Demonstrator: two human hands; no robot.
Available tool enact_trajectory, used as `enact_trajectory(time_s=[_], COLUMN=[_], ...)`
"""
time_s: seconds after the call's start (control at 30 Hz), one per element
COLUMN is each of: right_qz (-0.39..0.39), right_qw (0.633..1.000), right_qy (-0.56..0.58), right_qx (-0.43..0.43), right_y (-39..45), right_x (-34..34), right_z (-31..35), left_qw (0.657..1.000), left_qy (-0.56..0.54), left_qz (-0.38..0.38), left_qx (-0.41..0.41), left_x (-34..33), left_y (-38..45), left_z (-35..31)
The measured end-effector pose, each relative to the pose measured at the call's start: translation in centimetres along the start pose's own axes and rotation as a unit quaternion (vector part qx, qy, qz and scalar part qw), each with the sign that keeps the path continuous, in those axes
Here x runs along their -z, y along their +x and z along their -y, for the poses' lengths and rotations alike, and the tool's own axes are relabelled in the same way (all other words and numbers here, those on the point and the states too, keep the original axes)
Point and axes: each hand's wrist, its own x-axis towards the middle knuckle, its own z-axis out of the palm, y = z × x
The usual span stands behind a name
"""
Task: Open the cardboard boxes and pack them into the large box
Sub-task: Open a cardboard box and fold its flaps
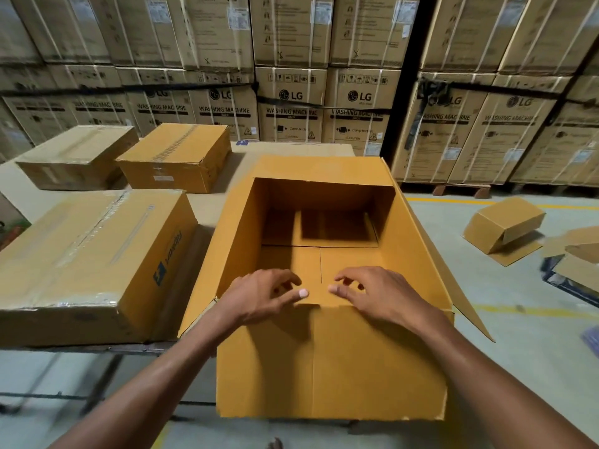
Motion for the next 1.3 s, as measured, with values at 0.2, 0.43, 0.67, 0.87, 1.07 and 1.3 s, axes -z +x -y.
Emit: enact_trajectory(time_s=[0.2,0.43,0.67,0.87,1.07,1.3], right_qz=[0.006,0.045,-0.138,-0.22,-0.172,-0.099], right_qw=[0.999,0.99,0.982,0.968,0.974,0.98], right_qy=[-0.033,-0.055,-0.096,-0.087,-0.098,-0.125], right_qx=[-0.032,-0.122,-0.081,-0.077,-0.106,-0.121], right_y=[13.9,25.9,30.7,36.6,43.4,47.6], right_x=[1.8,1.2,2.6,6.9,8.8,6.2], right_z=[-2.5,-6.2,-6.7,-7.9,-11.0,-14.3], left_qw=[0.999,0.991,0.973,0.966,0.977,0.979], left_qy=[0.005,0.028,0.155,0.181,0.163,0.17], left_qz=[-0.028,-0.019,-0.153,-0.181,-0.122,-0.087], left_qx=[0.044,0.127,0.076,0.029,0.07,0.07], left_x=[1.9,2.3,5.9,10.7,11.9,9.9], left_y=[12.3,24.0,29.9,36.0,42.2,45.8], left_z=[2.5,8.4,10.4,11.8,15.4,19.0])
